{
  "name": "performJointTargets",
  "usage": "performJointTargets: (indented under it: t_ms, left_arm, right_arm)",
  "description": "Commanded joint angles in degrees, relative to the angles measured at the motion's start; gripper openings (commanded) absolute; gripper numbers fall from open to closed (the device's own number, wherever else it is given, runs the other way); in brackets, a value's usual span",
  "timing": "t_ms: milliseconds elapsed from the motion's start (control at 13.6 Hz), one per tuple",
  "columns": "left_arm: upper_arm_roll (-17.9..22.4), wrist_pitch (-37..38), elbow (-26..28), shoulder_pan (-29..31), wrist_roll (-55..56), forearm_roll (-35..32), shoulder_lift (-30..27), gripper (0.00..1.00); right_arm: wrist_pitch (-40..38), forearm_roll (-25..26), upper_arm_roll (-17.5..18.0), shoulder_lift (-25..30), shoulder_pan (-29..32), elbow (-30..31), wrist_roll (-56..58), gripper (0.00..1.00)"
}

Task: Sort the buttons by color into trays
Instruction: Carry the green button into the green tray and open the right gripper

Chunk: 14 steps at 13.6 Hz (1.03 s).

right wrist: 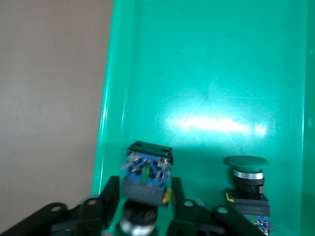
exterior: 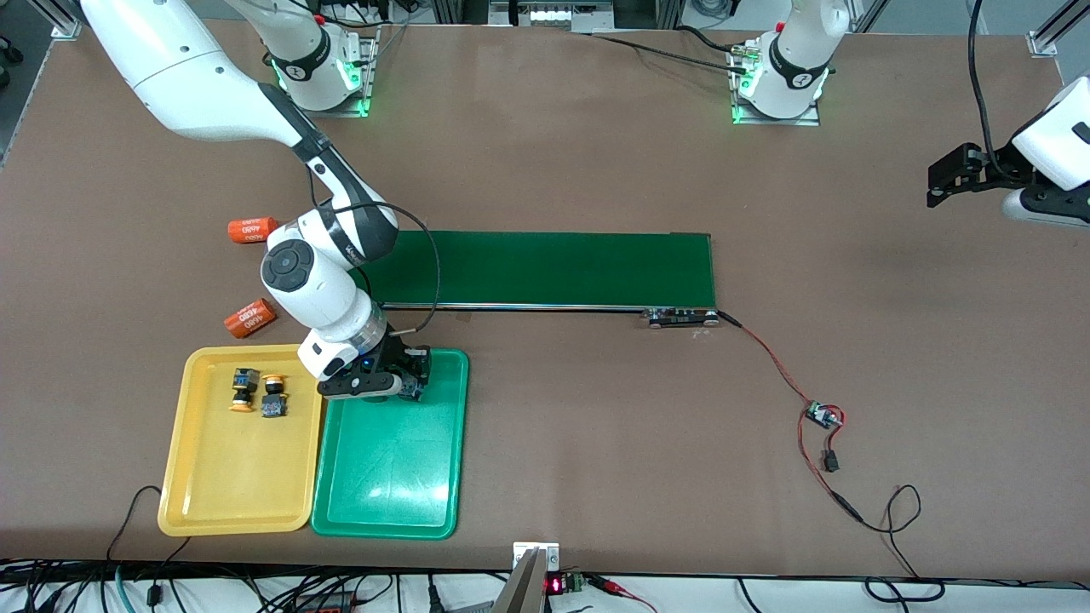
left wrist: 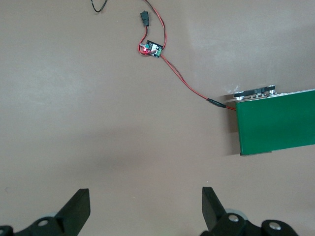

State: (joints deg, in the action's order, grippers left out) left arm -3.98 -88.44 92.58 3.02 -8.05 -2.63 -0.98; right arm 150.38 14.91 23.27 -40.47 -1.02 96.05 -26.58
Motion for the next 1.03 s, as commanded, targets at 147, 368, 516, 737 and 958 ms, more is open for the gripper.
performJointTargets:
  t_ms: [147, 368, 516, 737, 958]
  left_arm:
    - [-0.1, 1.3, -1.2, 0.2, 0.2, 0.3, 0.1, 1.00]
    - [-0.1, 1.3, -1.2, 0.1, 0.2, 0.3, 0.1, 1.00]
    - [-0.1, 1.3, -1.2, 0.2, 0.2, 0.3, 0.1, 1.00]
    - [-0.1, 1.3, -1.2, 0.1, 0.2, 0.3, 0.1, 1.00]
    - [-0.1, 1.3, -1.2, 0.2, 0.2, 0.3, 0.1, 1.00]
  right_arm:
    - [0.4, 0.6, -1.1, 0.0, -0.7, -1.3, 0.5, 1.00]
    - [-0.8, 0.5, -1.3, 2.9, -0.1, -0.5, 0.9, 1.00]
    - [-6.3, 0.5, -1.3, 6.3, 0.8, -0.2, 1.0, 1.00]
    - [-20.6, 0.3, -0.9, 13.0, 2.3, -0.1, 1.6, 1.00]
    - [-32.7, -0.2, -0.9, 20.1, 3.3, -0.1, 4.8, 1.00]
